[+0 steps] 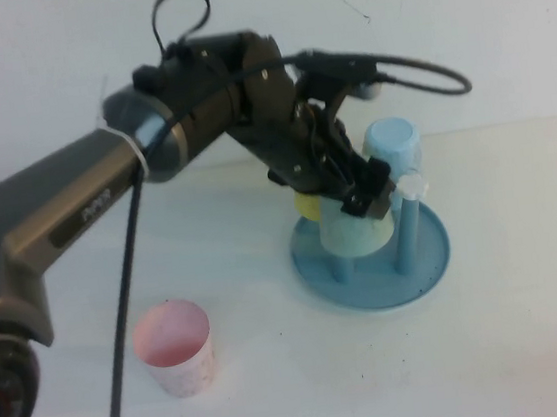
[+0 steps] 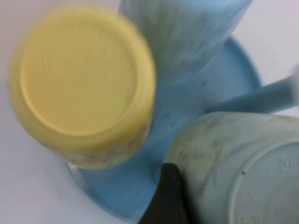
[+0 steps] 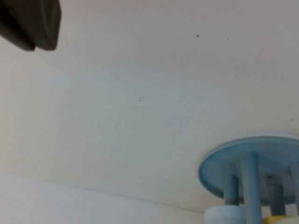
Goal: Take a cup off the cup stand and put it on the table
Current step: Pick up the cup from the rack, then hand over the cup
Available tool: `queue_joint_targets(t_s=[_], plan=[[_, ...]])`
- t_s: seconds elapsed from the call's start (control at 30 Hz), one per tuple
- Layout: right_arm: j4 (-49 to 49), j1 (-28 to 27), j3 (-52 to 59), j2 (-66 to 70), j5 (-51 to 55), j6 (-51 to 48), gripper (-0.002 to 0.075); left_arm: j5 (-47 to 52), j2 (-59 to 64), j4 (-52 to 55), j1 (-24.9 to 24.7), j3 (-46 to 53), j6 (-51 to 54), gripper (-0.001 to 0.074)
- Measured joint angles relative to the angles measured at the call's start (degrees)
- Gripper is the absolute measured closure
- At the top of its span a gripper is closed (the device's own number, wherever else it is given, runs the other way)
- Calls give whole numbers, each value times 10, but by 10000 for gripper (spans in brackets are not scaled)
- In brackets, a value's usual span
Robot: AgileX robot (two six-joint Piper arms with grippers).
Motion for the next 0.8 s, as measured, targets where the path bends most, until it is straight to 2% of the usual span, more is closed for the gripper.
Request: queue_joint_targets(t_s=[0.23,0.53,0.63,0.8], plan=[[0,0,0,0,0,0,729,51,-65,0,0,-64,19,160],[8,0,0,0,0,0,729,110,-127,-8,0,-77,19,160],[91,0,0,0,0,31,729,156,-130,-11,0,-77,19,160],[332,0,1,0,-20,108,729,208,-133,-17,1,-56,-4,160]])
